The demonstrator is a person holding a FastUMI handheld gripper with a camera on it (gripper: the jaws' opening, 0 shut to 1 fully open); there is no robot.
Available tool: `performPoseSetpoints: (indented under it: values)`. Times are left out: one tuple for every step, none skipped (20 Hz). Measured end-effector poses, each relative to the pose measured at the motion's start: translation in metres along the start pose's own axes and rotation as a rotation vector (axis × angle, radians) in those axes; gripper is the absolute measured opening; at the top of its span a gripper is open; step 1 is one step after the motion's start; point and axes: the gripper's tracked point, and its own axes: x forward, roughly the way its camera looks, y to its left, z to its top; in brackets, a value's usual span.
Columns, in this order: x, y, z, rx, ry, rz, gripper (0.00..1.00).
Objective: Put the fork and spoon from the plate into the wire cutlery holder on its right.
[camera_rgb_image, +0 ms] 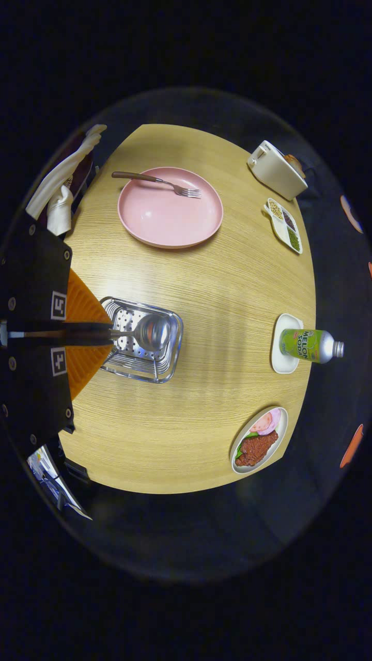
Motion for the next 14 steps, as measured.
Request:
performPoseSetpoints:
  values:
    - [0.000,-0.001,0.000,-0.002,0.005,-0.002,0.05]
    - [0.002,-0.004,0.000,-0.004,0.010,-0.006,0.05]
    - [0.002,-0.004,-0.001,-0.004,0.016,-0.009,0.05]
    - [0.004,-0.004,-0.001,-0.007,0.021,-0.015,0.05]
    - [0.005,-0.004,0.000,-0.013,0.022,-0.019,0.05]
    - [0.005,-0.004,0.000,-0.013,0.023,-0.019,0.05]
    - [0.005,-0.003,0.002,-0.013,0.020,-0.018,0.05]
    - [0.005,-0.003,0.003,-0.010,0.019,-0.020,0.05]
    - [0.004,-0.003,0.003,-0.007,0.016,-0.022,0.05]
    - [0.003,-0.004,0.004,-0.004,0.012,-0.022,0.06]
    - [0.001,-0.004,0.006,-0.003,0.004,-0.023,0.09]
    - [-0.002,-0.005,0.009,-0.002,-0.007,-0.025,0.10]
    - [-0.005,-0.006,0.013,0.001,-0.023,-0.025,0.12]
    - [-0.010,-0.006,0.016,0.006,-0.038,-0.030,0.13]
